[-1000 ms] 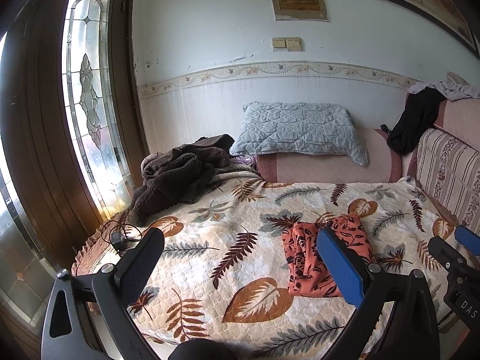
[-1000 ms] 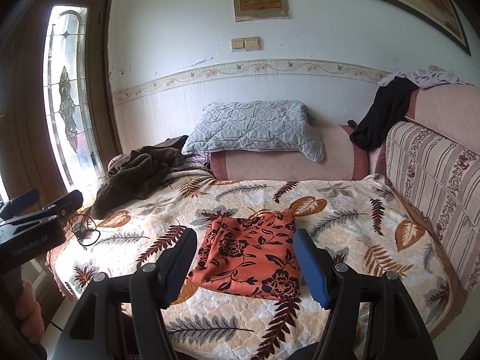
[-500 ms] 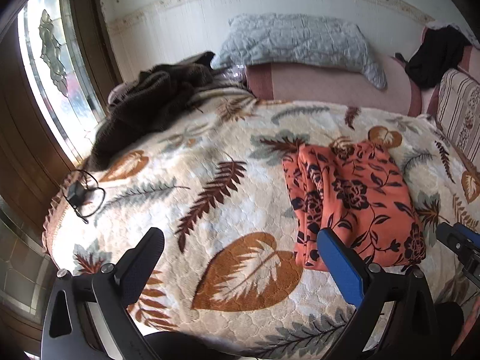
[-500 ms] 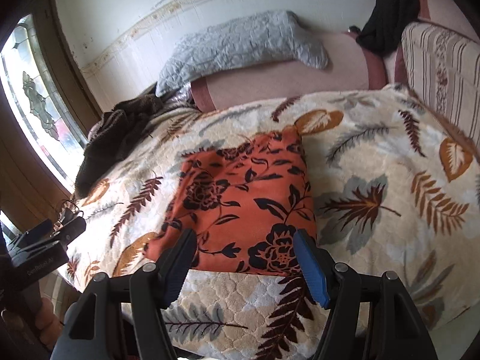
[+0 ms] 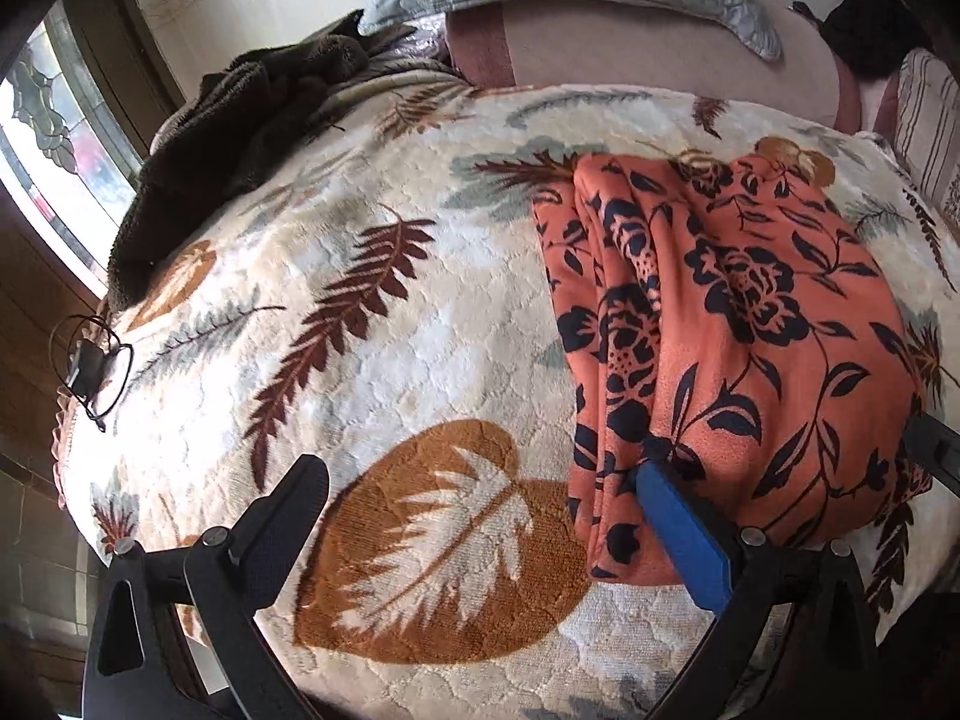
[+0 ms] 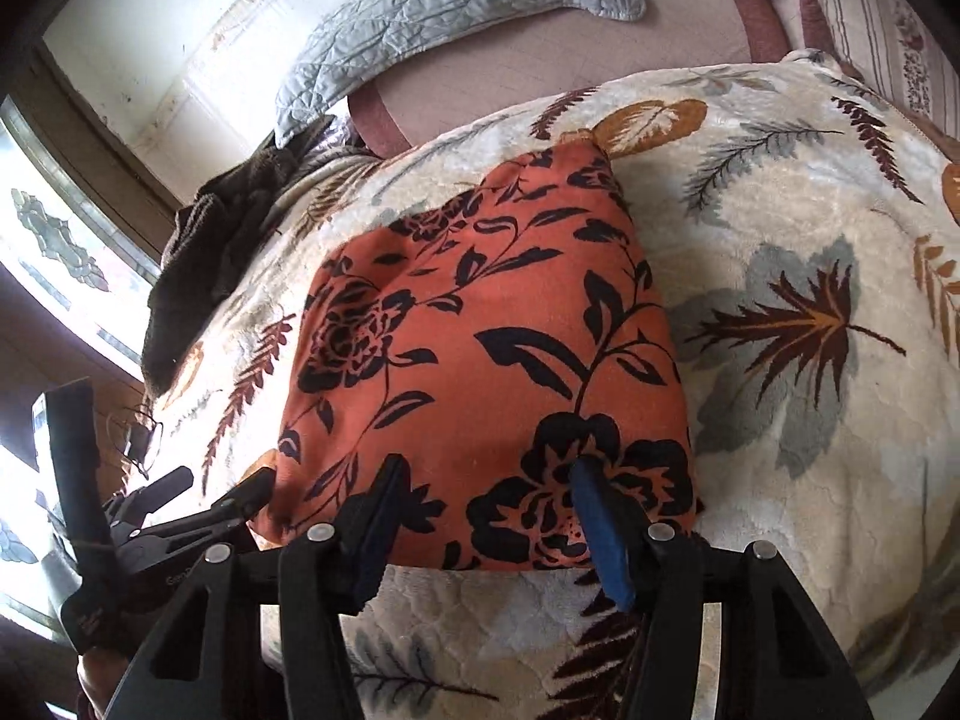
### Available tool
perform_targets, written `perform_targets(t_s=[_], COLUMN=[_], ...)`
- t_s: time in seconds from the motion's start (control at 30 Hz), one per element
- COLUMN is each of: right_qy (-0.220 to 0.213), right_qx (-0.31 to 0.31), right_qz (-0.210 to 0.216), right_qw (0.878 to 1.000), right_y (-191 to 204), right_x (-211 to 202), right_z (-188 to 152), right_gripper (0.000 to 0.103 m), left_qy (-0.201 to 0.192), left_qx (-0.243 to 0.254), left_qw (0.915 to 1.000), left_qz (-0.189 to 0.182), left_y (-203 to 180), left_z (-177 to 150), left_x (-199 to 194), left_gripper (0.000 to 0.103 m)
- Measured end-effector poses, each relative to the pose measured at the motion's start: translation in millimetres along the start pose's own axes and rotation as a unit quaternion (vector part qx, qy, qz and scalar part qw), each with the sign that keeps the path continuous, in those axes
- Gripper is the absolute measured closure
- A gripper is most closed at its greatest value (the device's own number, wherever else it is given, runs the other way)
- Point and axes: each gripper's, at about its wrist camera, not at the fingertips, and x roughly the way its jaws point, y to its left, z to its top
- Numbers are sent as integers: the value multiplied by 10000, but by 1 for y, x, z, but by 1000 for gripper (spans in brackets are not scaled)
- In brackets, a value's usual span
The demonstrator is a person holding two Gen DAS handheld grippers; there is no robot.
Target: Fold small clothes
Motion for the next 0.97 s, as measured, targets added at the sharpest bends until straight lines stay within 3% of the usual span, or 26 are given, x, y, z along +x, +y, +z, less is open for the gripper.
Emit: perform_targets(t_s=[0.2, 0.43, 0.57, 0.8, 0.97], right_qy=[-558, -1267, -1596, -2002, -1856], right_qx=[-414, -950, -1262, -1554, -1595], right_qz=[-349, -484, -545, -532, -503], right_qw=[9970, 9862, 9776, 9659, 9683], right_y=[24, 59, 79, 106, 105], right_x=[-62, -139, -172, -208, -192], right_z=[-3, -23, -37, -43, -26], right_gripper=[39, 36, 36, 35, 34], left_qy=[-888, -1876, -2245, -2582, -2547], left_qx=[-287, -456, -530, -568, -710], left_qw=[9956, 9812, 9730, 9644, 9643], left_qz=[83, 34, -65, -71, -126], left_y=[24, 44, 55, 63, 70], left_z=[0, -17, -25, -31, -13], left_x=[-83, -184, -223, -256, -235], left_gripper=[0, 0, 0, 0, 0])
